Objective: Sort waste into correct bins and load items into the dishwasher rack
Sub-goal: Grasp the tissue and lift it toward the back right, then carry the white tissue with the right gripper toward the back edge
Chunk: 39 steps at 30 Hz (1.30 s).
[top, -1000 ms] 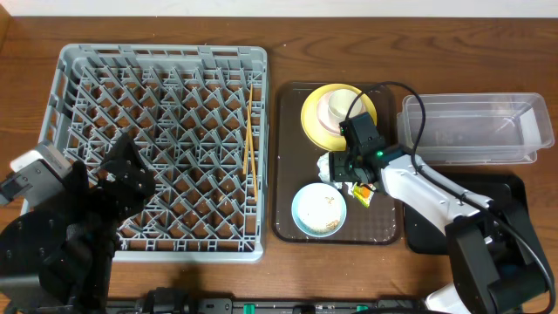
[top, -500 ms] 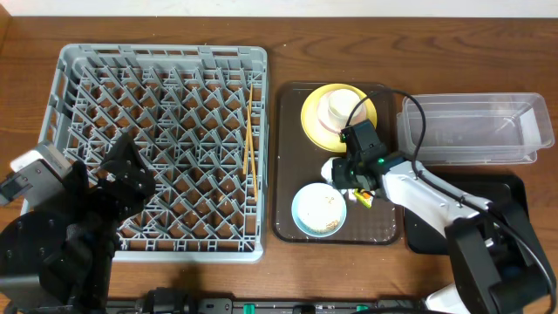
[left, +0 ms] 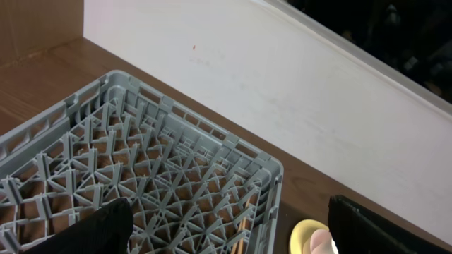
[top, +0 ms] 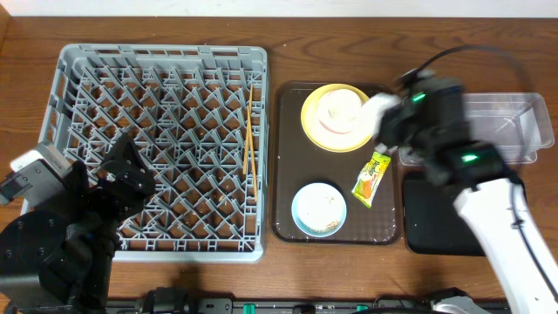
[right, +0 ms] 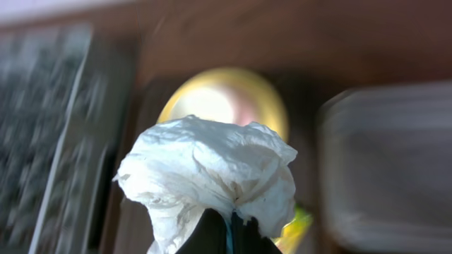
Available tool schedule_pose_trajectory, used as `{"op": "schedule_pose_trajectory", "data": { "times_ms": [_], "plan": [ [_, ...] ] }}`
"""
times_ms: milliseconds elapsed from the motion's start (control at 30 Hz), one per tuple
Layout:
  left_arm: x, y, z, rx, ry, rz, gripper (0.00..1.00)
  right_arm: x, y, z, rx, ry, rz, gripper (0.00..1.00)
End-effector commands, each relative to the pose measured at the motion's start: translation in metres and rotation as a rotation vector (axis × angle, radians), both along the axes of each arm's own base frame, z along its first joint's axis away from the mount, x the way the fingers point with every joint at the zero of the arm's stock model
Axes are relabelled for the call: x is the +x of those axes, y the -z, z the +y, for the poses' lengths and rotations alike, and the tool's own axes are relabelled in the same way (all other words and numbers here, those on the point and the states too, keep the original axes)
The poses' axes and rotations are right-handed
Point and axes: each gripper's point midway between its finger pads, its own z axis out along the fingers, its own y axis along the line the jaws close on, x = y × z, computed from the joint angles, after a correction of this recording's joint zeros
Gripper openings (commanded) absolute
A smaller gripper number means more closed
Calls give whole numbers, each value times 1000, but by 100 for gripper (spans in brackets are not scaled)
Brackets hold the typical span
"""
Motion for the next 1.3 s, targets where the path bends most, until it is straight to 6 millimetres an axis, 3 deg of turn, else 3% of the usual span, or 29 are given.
{"op": "schedule_pose_trajectory", "data": {
  "times_ms": [0,67,167,300,433,500,633,800,933,1033,1167,1267],
  "plan": [
    [-2,-6,-1,3,5,-15,89,28,-30,-68,-56,159,-75,1],
    [-2,-6,-1,3,5,-15,89,48,-45,-114,-43,257,-99,1],
    [-2,-6,-1,3,5,-15,89,70,-42,-173,-35,370,-72,1],
    [-2,-6,-1,3,5,-15,89,90,0,-233,31,456,65,1],
    [-2,-6,-1,3,5,-15,89,96,48,-276,93,528,218,1],
    [-2,-6,-1,3,5,-15,89,99,60,-290,121,535,251,1],
    [-2,-6,-1,3,5,-15,89,110,67,-303,123,468,234,1],
    [-2,-6,-1,3,5,-15,89,119,52,-311,47,421,172,1],
    [-2,-6,-1,3,5,-15,89,122,42,-305,62,399,149,5],
    [-2,-6,-1,3,5,-15,89,126,38,-289,135,340,134,1],
    [-2,-6,-1,3,5,-15,89,134,25,-248,296,180,91,1],
    [-2,-6,-1,3,5,-15,89,139,25,-222,301,130,104,1]
  ]
}}
